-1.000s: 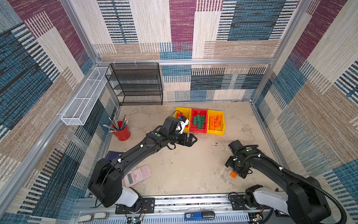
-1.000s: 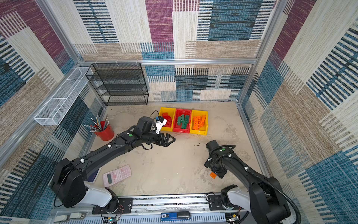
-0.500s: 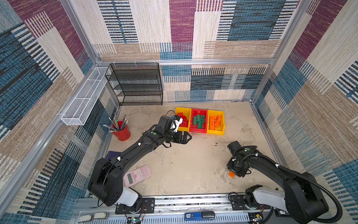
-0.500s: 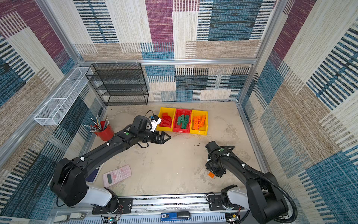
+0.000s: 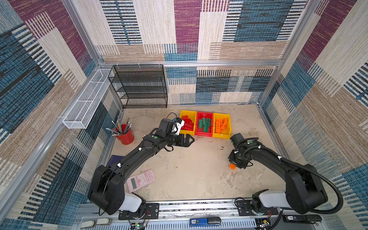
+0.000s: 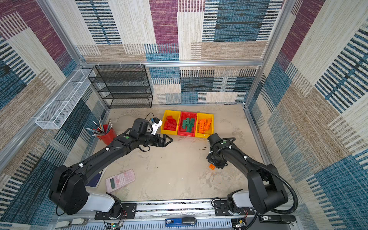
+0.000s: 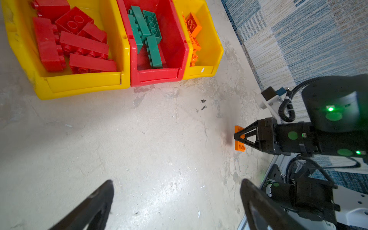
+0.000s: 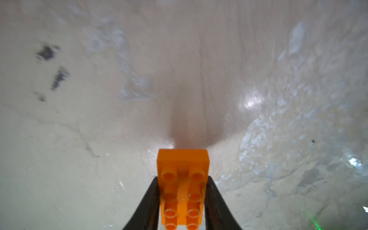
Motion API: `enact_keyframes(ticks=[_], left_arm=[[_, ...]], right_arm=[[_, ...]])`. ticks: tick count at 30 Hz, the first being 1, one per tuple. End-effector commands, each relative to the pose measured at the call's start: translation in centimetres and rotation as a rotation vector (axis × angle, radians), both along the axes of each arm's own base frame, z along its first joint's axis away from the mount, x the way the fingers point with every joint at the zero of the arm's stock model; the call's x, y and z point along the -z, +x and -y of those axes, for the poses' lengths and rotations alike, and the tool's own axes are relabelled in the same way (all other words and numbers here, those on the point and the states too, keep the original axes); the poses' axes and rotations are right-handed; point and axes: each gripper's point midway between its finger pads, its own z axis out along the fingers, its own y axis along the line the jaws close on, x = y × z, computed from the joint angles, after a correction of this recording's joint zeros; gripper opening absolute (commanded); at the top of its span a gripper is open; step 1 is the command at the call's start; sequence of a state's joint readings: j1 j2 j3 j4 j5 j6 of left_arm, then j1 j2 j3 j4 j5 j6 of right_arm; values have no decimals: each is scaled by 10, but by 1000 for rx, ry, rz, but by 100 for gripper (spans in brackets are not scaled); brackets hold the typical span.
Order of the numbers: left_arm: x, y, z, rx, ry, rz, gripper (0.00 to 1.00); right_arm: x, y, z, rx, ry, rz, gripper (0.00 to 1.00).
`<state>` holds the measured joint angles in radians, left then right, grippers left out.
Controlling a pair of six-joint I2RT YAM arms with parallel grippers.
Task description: Sort the legos into containers by color
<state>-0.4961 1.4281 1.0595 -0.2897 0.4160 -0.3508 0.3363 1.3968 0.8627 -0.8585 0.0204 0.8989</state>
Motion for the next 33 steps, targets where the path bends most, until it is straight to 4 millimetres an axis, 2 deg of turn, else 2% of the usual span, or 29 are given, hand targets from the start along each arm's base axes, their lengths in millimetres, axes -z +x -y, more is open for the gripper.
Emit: enact_keyframes(ticks=[1,6,11,14,19,20,23,24,26,27,30,33], left_arm=[[-1,2,-8,-18,20,26,99],[-4,0,-21,-52,46,38,99],[-9,-4,-39,-97,73,54,99],[-13,-6,-51,-131,94,62,99],[-20,-6,-70,-187,116,83,99],[-21,-6,-73,-195,120,86,99],[-25,-6,-84,-231,145,100,99],[-27,-6,-89,-245,162,112,100],[-29,-5,-109,-303,226,140,99],[-31,-4,-121,-339,263,158,100],[-39,-2,-162,-451,362,233,100],[-51,-1,-210,-616,443,320,99]], right_arm=[[-22,43,-2,-91,-62,100,34],[-55,119,-11,-183,-127,186,35],[-71,183,-11,-221,-154,259,35],[-72,215,-11,-251,-176,284,36],[-60,257,-15,-298,-177,296,39],[-59,264,-17,-307,-178,294,42],[-65,280,-20,-332,-186,313,74],[-72,283,-22,-342,-184,333,81],[-86,287,-27,-379,-171,383,91],[-91,286,-28,-390,-169,401,100],[-106,276,-30,-418,-158,466,100],[-123,257,-28,-425,-145,558,100]])
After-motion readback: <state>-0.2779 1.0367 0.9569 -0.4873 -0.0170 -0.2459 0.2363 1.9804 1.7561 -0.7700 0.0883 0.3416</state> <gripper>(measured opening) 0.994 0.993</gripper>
